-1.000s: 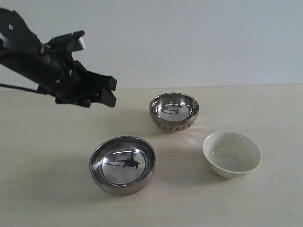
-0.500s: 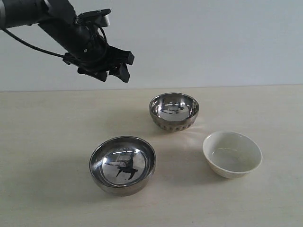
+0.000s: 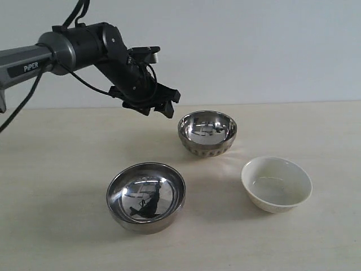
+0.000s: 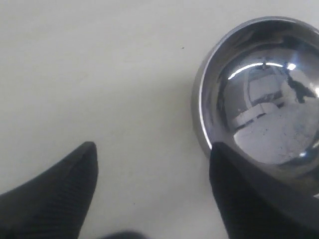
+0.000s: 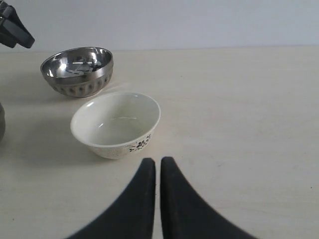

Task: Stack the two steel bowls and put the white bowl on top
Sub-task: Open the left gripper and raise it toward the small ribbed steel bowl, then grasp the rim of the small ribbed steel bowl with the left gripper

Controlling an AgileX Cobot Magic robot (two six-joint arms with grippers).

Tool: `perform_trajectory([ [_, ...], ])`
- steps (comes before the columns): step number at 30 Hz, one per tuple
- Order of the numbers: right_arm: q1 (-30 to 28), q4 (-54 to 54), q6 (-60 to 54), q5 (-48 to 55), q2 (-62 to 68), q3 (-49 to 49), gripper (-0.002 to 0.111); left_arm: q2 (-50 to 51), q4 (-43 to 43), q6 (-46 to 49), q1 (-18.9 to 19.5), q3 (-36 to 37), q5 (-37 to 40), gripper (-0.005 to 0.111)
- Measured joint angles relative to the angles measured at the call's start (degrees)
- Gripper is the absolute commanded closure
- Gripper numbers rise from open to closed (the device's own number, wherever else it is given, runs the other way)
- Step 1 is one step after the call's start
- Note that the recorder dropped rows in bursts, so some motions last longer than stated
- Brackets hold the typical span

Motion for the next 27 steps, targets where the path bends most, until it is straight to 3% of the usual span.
perform_trajectory([
  [7, 0.00, 0.00, 0.00, 0.00, 0.00, 0.00, 0.108, 2.97, -0.53, 0.10, -2.82, -3.08, -0.10, 0.046],
  [27, 0.00, 0.00, 0.00, 0.00, 0.00, 0.00, 0.108, 6.91, -0.80, -0.75, -2.91, -3.56, -3.23, 0.046],
])
